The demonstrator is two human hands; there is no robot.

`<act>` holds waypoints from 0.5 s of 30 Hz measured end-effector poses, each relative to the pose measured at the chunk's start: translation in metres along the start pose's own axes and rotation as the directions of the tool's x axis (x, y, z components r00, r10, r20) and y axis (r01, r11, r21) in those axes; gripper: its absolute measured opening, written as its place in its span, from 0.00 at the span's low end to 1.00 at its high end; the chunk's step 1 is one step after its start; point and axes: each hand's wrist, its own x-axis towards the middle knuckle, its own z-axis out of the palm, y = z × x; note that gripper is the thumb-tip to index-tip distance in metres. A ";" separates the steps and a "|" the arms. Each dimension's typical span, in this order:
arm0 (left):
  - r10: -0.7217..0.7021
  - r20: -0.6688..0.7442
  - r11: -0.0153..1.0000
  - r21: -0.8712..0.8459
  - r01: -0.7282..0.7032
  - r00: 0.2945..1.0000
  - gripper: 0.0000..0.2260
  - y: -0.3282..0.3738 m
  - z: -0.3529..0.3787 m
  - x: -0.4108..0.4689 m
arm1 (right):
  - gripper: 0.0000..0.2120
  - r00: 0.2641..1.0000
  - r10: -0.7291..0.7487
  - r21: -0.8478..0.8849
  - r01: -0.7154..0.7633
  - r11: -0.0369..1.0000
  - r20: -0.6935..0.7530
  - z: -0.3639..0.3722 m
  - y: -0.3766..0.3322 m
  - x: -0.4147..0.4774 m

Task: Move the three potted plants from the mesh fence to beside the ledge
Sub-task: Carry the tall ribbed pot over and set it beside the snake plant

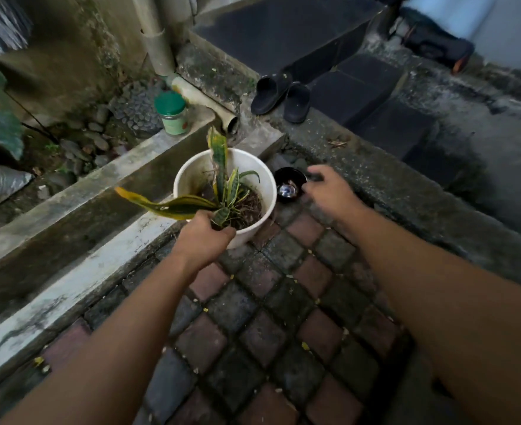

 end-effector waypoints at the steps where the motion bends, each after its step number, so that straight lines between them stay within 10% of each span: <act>1: 0.011 0.060 1.000 0.004 -0.011 0.998 0.27 0.013 -0.012 -0.014 | 0.20 0.999 0.025 -0.001 -0.025 1.000 -0.032 -0.022 -0.014 -0.011; 6: 0.157 0.262 0.980 -0.164 -0.116 0.952 0.40 0.142 -0.100 -0.126 | 0.16 0.991 0.048 -0.080 -0.058 0.995 -0.128 -0.172 -0.121 -0.115; 15: 0.546 0.376 0.828 -0.376 -0.415 0.749 0.26 0.366 -0.242 -0.385 | 0.21 0.914 0.052 -0.310 -0.190 0.931 -0.403 -0.414 -0.354 -0.396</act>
